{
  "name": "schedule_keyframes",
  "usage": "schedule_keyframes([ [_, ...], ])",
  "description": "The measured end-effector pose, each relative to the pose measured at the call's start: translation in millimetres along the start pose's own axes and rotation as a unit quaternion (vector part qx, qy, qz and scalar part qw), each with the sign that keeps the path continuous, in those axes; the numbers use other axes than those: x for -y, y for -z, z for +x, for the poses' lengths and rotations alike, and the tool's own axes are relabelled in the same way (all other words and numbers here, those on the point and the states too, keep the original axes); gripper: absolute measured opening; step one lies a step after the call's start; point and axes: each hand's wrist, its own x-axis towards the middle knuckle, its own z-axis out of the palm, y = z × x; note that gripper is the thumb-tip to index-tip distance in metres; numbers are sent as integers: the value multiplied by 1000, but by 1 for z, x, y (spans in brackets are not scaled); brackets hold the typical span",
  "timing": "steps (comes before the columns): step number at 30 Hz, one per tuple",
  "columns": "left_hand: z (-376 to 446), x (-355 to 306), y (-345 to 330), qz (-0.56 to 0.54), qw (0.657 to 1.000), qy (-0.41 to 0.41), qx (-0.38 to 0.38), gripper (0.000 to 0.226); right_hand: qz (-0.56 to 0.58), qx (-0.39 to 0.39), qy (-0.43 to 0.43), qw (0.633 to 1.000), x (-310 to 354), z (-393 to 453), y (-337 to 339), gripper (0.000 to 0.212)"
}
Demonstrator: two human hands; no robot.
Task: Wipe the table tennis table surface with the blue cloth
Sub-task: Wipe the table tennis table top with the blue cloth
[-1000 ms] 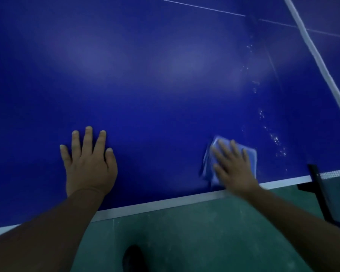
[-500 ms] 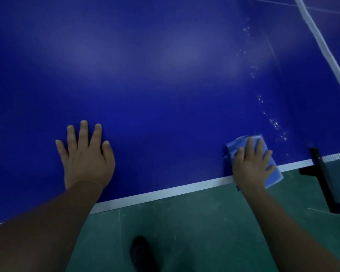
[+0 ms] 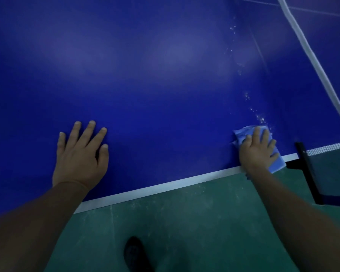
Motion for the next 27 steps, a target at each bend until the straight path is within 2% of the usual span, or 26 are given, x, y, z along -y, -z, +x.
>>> schedule_keyframes([
  [2, 2, 2, 0, 5, 1000, -3, 1, 63, -1, 0, 5, 1000, 12, -6, -1, 55],
  [4, 2, 1, 0, 8, 1000, -4, 7, 64, -31, 4, 103, 994, 24, -32, -10, 56],
  [6, 1, 0, 1, 15, 1000, -3, 10, 65, -65, 11, 232, 970, 27, -58, -18, 56],
  [11, 1, -4, 2, 30, 999, -11, 14, 67, -79, 39, 375, 923, 12, -40, -10, 60],
  [15, 2, -12, 0, 44, 999, -9, 0, 67, -90, 52, 431, 896, 17, -12, -3, 61],
  [19, 21, -50, -4, 20, 999, -34, -32, 63, -99, 56, 464, 879, 36, 29, 6, 61],
  [27, 145, -156, -30, -41, 997, -39, -60, 59, -79, 53, 503, 859, 120, 120, 18, 69],
])
